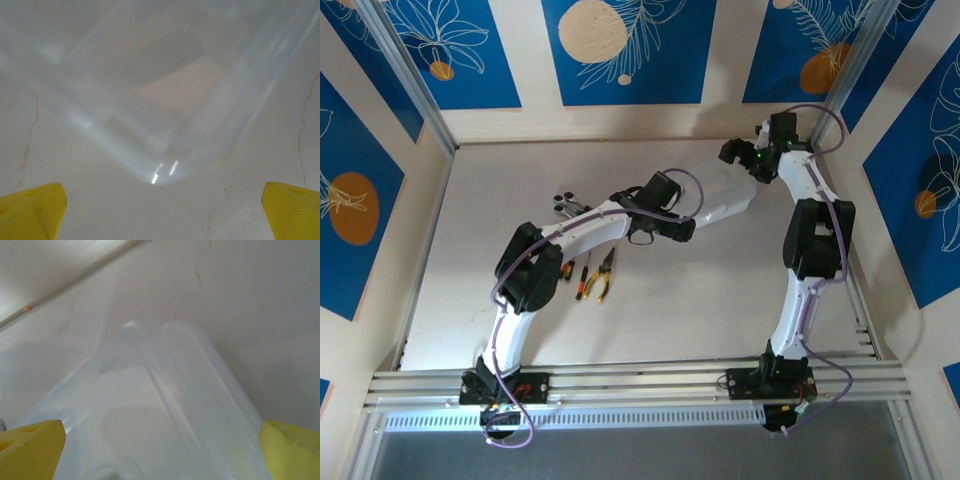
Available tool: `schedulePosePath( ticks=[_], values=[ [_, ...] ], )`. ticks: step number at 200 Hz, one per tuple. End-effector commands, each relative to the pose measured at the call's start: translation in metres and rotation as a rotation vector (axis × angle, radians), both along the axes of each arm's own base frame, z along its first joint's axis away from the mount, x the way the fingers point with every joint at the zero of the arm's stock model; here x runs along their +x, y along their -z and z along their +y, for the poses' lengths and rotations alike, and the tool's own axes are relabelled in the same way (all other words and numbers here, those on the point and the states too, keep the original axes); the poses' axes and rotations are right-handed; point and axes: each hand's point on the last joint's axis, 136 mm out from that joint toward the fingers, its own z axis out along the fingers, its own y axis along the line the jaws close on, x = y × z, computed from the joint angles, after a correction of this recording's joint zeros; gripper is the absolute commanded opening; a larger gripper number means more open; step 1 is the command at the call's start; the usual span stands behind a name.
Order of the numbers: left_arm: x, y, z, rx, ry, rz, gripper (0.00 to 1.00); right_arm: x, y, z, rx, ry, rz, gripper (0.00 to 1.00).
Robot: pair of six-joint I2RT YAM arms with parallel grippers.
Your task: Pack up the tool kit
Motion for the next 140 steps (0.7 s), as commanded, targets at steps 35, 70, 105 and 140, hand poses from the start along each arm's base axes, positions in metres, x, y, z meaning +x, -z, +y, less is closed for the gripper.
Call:
schedulePosePath(
  ticks=[35,70,105,140],
  values=[
    [0.036,0.010,0.059,0.094,-0.145,-0.013,1.00,-0.101,-0.022,0.036,0.193,0.015,-0.016,0.99],
    [0.055,0.009,0.117,0.123,-0.237,-0.027,1.00,-0.141,-0.041,0.045,0.155,-0.024,-0.024,0.99],
    [0.085,0.007,0.140,0.133,-0.257,-0.044,1.00,-0.126,-0.092,0.036,0.011,-0.053,-0.148,0.99],
    [0.098,0.002,0.124,0.095,-0.215,-0.049,1.00,-0.033,-0.111,0.041,-0.104,-0.176,-0.232,0.99]
  ],
)
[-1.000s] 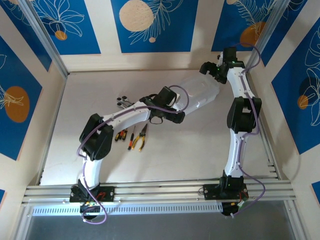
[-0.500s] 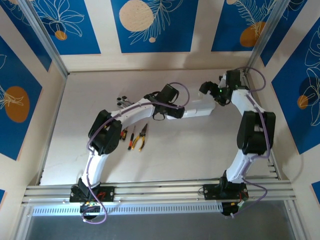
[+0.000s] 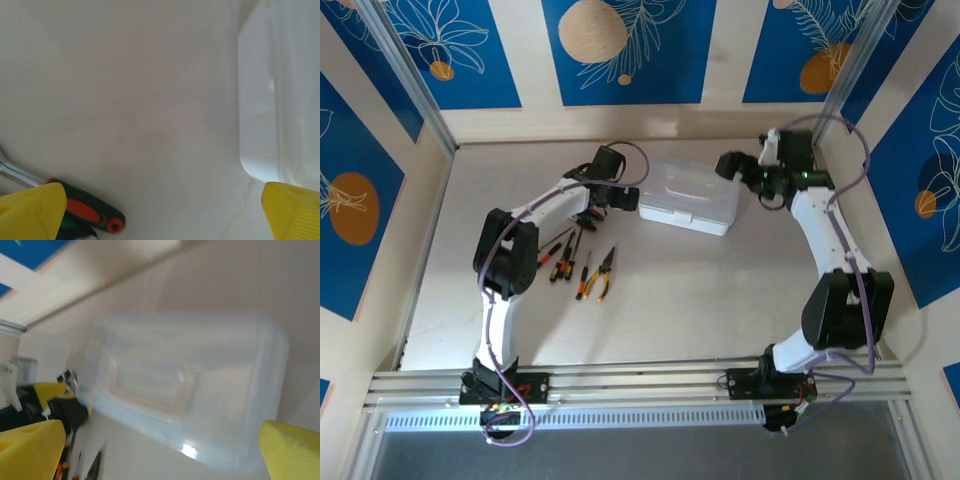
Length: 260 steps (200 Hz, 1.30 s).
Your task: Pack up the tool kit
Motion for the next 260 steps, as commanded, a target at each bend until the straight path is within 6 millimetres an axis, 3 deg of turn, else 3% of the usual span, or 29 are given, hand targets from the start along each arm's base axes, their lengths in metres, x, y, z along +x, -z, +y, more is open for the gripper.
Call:
schedulePosePath(
  ticks=[1,20,36,53,70,97,120,153,184,222,260],
  values=[
    [0.004,-0.004,-0.019,-0.014,0.057,-0.007,1.00,0.054,0.005,0.004,-0.116,-0.092,-0.031,0.99],
    [0.003,-0.005,-0.023,-0.039,0.053,-0.005,1.00,0.104,0.016,0.018,-0.152,-0.167,-0.022,0.99],
    [0.002,-0.004,-0.025,-0.051,0.050,-0.002,1.00,0.133,0.032,0.031,-0.168,-0.231,0.001,0.99],
    [0.003,-0.004,-0.029,-0.065,0.053,0.001,1.00,0.147,0.054,0.041,-0.169,-0.286,0.039,0.99],
    [0.004,-0.005,-0.033,-0.070,0.061,0.003,1.00,0.143,0.069,0.050,-0.146,-0.333,0.079,0.99],
    [0.008,-0.005,-0.039,-0.082,0.068,0.007,1.00,0.119,0.083,0.065,-0.137,-0.386,0.125,0.99],
    [0.012,-0.006,-0.044,-0.097,0.069,0.009,1.00,0.093,0.076,0.059,-0.115,-0.347,0.075,0.99],
    [0.017,-0.011,-0.056,-0.125,0.078,-0.001,1.00,0.032,0.083,0.050,-0.086,-0.321,0.135,0.99],
    [0.024,-0.014,-0.074,-0.146,0.103,-0.003,1.00,-0.030,0.109,0.055,-0.079,-0.288,0.230,0.99],
    [0.026,-0.022,-0.102,-0.178,0.145,-0.019,1.00,-0.091,0.131,0.086,-0.103,-0.300,0.320,0.99],
    [0.032,-0.027,-0.109,-0.202,0.153,-0.033,1.00,-0.110,0.116,0.122,-0.060,-0.339,0.319,0.99]
  ],
)
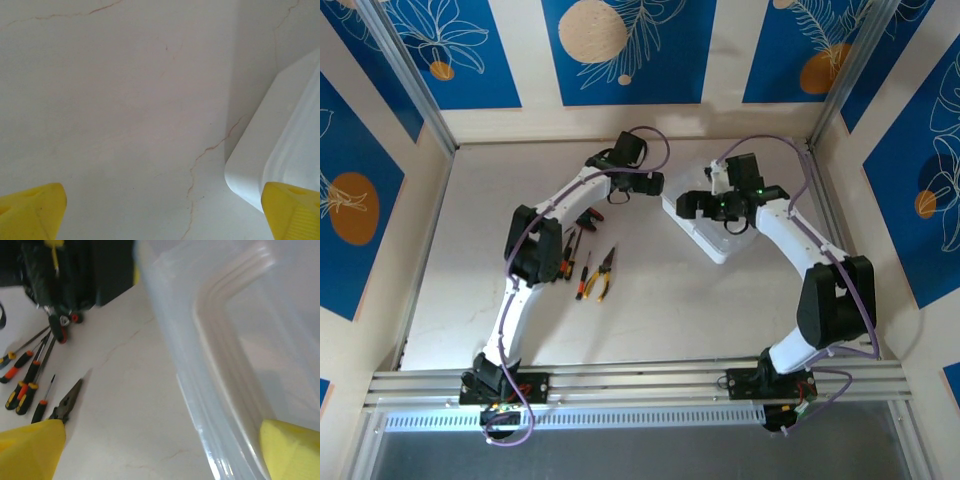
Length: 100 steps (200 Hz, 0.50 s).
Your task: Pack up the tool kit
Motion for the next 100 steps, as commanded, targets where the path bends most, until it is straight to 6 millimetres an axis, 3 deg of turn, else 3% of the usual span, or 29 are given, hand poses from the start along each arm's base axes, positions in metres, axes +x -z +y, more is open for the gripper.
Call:
schedulePosePath(
  ticks=[1,27,51,78,100],
  values=[
    [-0.005,-0.018,-0.036,-0.084,0.069,-0.022,1.00,-0.038,0.023,0.025,0.047,-0.011,0.194,0.99],
    [-0.004,-0.019,-0.037,-0.079,0.080,-0.025,1.00,-0.027,-0.006,0.037,0.066,-0.023,0.135,0.99],
    [-0.003,-0.023,-0.036,-0.073,0.090,-0.039,1.00,-0.007,-0.040,0.034,0.084,-0.021,0.073,0.99],
    [-0.004,-0.032,-0.033,-0.070,0.099,-0.048,1.00,0.019,-0.063,0.003,0.003,0.029,0.006,0.99],
    [-0.010,-0.037,-0.023,-0.055,0.101,-0.041,1.00,0.034,-0.060,-0.030,-0.116,0.054,-0.008,0.99]
  ],
)
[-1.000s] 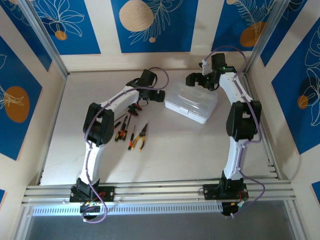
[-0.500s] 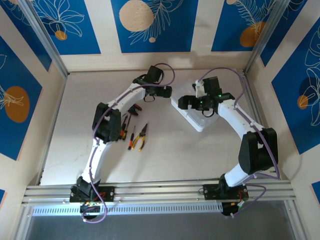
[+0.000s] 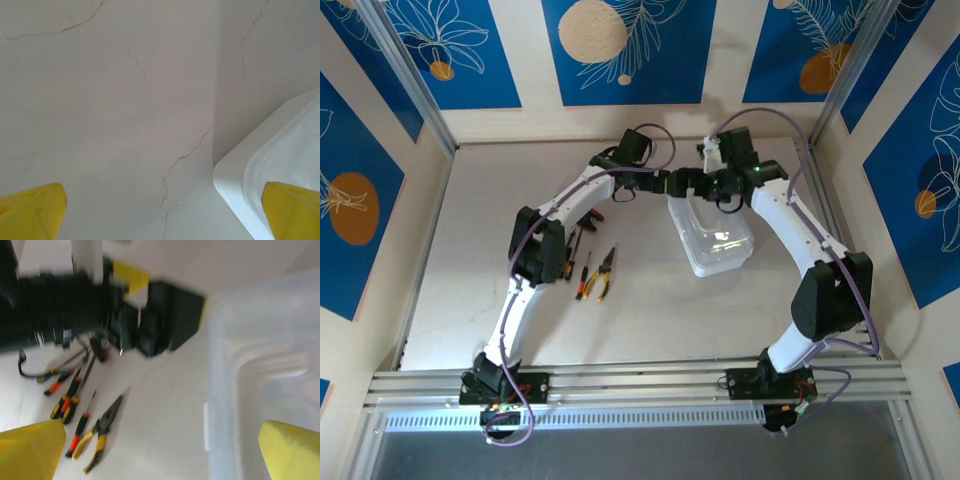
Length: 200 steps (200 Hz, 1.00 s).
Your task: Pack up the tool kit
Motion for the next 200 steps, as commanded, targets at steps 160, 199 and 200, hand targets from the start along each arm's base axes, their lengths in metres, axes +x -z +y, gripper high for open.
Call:
schedulePosePath(
  ticks=[160,199,200],
  values=[
    [-0.135,-0.026,0.054,-0.224,0.048,0.139,1.00,-0.002,0.121,-0.100,-0.239,0.024,0.261,0.98],
    [-0.134,-0.023,0.052,-0.224,0.050,0.145,1.00,-0.005,0.131,-0.081,-0.094,0.020,0.311,0.81],
    [-0.134,-0.023,0.052,-0.223,0.051,0.146,1.00,-0.005,0.131,-0.080,-0.091,0.020,0.311,0.81]
  ],
)
